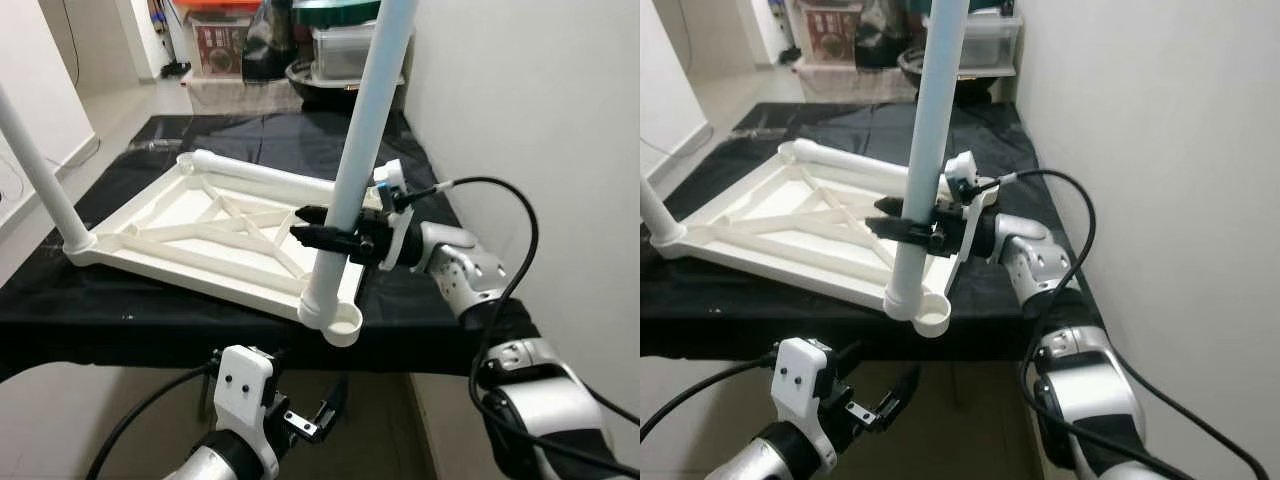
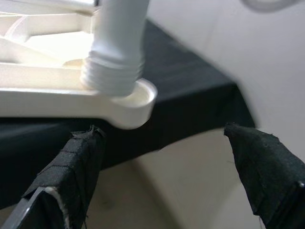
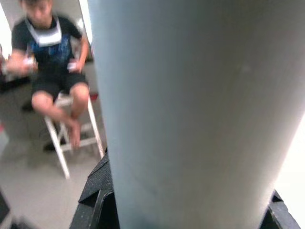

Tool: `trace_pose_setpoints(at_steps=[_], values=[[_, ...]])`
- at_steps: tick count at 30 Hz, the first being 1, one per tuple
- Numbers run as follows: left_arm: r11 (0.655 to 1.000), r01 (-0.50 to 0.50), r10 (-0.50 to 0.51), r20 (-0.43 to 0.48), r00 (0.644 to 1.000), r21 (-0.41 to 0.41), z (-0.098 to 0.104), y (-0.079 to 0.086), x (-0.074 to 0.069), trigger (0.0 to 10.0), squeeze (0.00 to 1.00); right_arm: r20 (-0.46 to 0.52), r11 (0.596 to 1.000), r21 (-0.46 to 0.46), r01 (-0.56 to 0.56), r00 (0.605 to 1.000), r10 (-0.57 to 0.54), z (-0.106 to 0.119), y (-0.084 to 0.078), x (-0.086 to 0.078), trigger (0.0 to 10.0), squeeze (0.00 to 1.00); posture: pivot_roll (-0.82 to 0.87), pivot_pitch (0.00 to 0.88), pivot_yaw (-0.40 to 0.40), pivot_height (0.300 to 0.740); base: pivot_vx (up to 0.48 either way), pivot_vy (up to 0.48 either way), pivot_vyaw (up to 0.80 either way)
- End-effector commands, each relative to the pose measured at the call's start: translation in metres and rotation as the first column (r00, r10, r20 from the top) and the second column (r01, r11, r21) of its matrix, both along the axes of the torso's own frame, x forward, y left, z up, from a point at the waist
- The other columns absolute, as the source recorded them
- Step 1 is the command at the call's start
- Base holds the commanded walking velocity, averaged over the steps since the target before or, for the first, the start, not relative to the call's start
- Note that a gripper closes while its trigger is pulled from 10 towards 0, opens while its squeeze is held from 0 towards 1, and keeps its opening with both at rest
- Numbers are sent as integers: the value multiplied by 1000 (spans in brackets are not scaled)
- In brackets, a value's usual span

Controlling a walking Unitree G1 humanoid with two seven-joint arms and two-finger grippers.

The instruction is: Building children table

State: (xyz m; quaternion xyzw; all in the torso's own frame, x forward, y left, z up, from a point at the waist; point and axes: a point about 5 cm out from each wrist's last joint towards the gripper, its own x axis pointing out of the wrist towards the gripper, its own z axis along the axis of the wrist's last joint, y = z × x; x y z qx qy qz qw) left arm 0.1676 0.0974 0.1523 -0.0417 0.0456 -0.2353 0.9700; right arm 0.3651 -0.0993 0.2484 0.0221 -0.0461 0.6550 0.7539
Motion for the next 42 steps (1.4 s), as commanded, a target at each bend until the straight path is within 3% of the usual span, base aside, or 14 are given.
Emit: trace_pose_setpoints(at_steps=[1,12,24,30,42], values=[[996,-60,58,29,998,67,1,9,-4,10000,0,30,999,-36,-25,999,26,0,1,0,10000,0,132,176,-34,740,0,0,0],[995,4,-7,29,1000,100,1,4,-10,10000,0,44,995,-74,-69,996,72,-5,-1,-1,10000,0,134,202,-35,740,0,0,0],[994,-16,13,28,1000,105,4,2,-14,10000,0,39,996,-53,-65,997,67,8,-14,7,10000,0,141,233,-39,740,0,0,0],[994,-21,18,28,999,108,4,1,-14,10000,0,29,988,-40,-148,988,149,10,-18,3,10000,0,138,234,-43,740,0,0,0],[993,-24,21,32,999,113,3,0,-14,10000,0,23,967,-99,-235,971,238,-5,-7,-2,10000,0,139,229,-47,740,0,0,0]])
